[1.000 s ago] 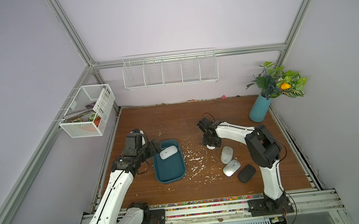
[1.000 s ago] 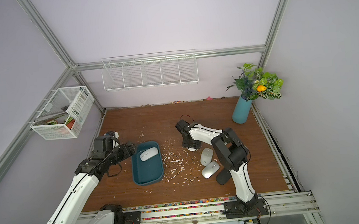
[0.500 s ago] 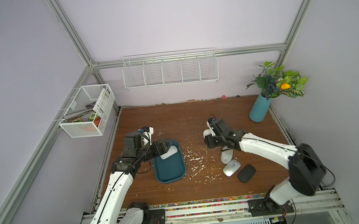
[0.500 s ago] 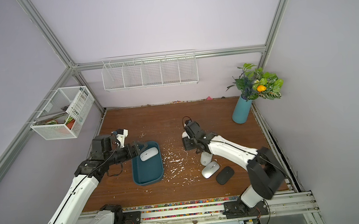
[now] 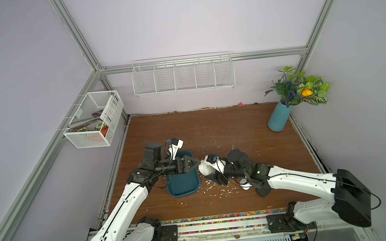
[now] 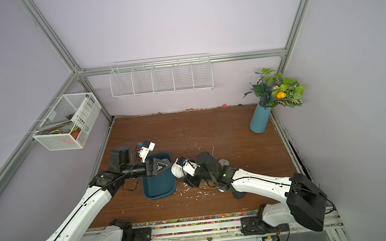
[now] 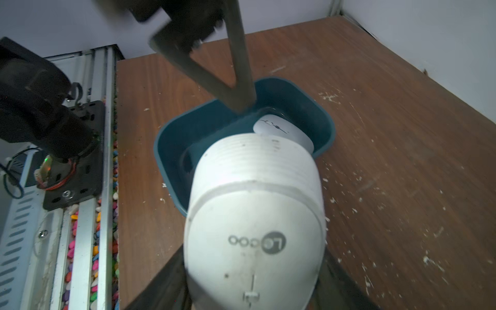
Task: Put the mouse in the storage box
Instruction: Pick up the mouse from the center of the board.
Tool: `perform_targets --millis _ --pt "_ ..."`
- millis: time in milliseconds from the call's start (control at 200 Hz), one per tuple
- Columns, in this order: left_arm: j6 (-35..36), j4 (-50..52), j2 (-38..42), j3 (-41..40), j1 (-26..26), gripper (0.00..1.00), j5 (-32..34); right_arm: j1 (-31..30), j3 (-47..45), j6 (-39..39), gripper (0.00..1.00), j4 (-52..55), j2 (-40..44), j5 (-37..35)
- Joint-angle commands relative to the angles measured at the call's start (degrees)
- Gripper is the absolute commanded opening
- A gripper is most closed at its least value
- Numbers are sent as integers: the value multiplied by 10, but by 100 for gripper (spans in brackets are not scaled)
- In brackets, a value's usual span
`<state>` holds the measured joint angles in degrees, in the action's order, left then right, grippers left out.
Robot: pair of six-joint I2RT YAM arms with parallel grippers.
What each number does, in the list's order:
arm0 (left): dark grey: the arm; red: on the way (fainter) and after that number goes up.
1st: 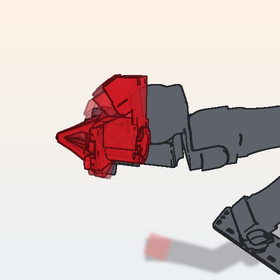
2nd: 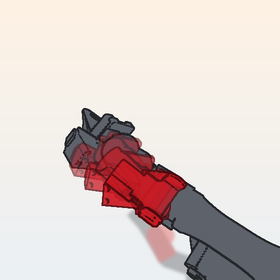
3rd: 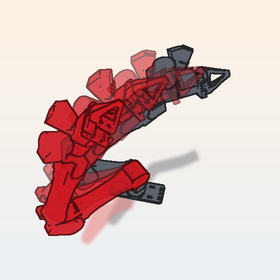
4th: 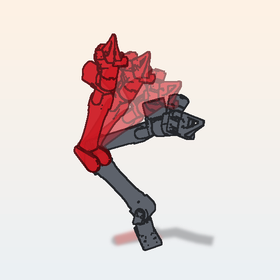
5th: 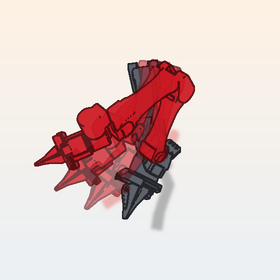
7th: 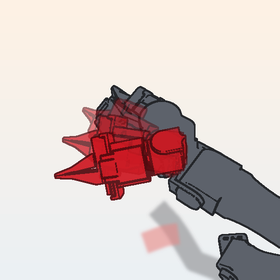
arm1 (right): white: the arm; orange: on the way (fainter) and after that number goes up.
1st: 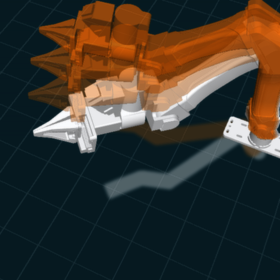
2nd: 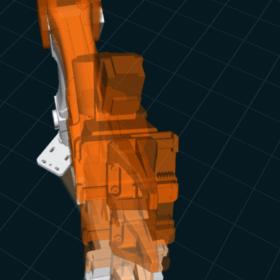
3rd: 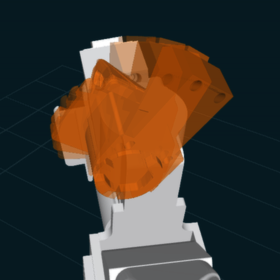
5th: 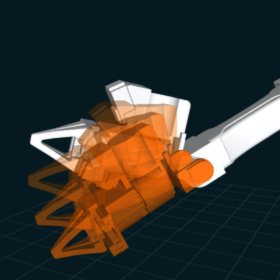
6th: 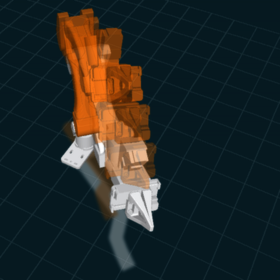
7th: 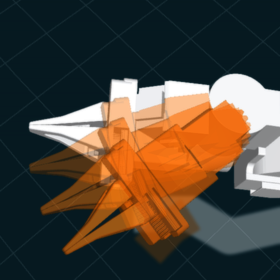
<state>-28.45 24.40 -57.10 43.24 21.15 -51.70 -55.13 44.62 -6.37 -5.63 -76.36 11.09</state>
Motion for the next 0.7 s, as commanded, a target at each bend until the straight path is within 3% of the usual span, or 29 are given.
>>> perform_targets --millis 0,205,425,570,630,695 --pt "-2 -17 -14 -12 15 87 10 -10 22 -36 35 -22 -12 29" --pt "-29 -56 -33 -23 45 83 21 -15 47 -49 35 -10 -31 35" --pt "-35 -55 -52 -22 75 57 45 -18 52 -50 35 -17 -40 30" --pt "-39 -46 -40 -25 76 27 59 -18 49 -51 37 -21 -41 30" --pt "-42 -43 -34 -26 76 15 72 -18 46 -51 48 -23 -41 27" --pt "-50 -44 -24 -26 76 7 90 -17 42 -41 80 -28 -42 8"
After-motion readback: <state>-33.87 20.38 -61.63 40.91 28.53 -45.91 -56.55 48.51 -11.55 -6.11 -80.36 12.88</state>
